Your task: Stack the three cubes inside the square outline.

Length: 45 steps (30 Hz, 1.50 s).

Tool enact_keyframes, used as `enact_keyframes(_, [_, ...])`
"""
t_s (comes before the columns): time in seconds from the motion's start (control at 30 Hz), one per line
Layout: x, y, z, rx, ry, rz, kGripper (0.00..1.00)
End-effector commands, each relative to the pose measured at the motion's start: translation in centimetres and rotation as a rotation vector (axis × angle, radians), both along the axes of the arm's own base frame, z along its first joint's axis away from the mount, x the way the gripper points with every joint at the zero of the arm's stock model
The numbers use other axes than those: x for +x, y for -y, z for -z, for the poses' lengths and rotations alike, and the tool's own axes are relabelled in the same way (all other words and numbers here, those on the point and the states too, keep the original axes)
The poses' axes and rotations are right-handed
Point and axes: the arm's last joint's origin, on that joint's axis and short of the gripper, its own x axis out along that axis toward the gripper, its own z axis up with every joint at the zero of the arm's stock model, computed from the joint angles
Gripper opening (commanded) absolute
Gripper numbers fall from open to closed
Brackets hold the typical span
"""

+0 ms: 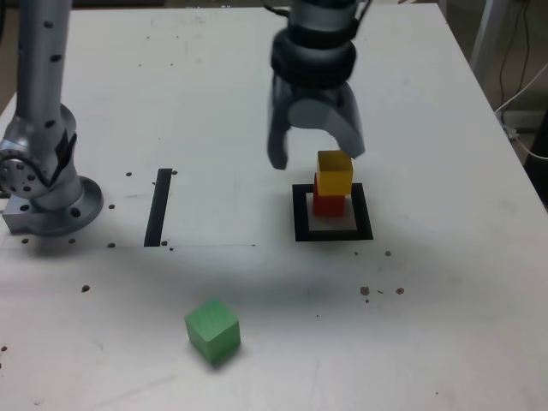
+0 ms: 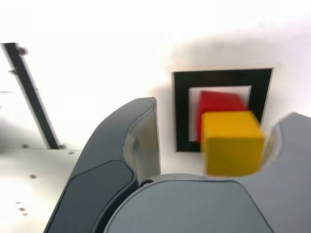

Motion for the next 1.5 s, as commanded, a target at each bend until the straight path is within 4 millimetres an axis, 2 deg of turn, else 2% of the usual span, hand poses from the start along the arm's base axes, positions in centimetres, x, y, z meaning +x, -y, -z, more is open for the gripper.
enact_keyframes(0.0, [-1.3, 0.6, -1.1, -0.004, 0.015, 0.038, 0.99])
enact_keyframes(0.13, [-4.5, 2.7, -2.4, -0.023, 0.021, 0.115, 0.99])
enact_keyframes(0.37, [-9.7, 6.7, -1.7, -0.034, -0.027, 0.011, 0.99])
enact_keyframes(0.8, [-13.2, 13.2, 0.2, -0.096, 0.002, -0.248, 1.00])
enact_keyframes(1.1, [-12.5, 15.7, 0.5, -0.147, -0.058, -0.395, 0.96])
enact_keyframes(1.47, [-9.7, 17.4, 3.0, -0.075, 0.026, -0.546, 0.99])
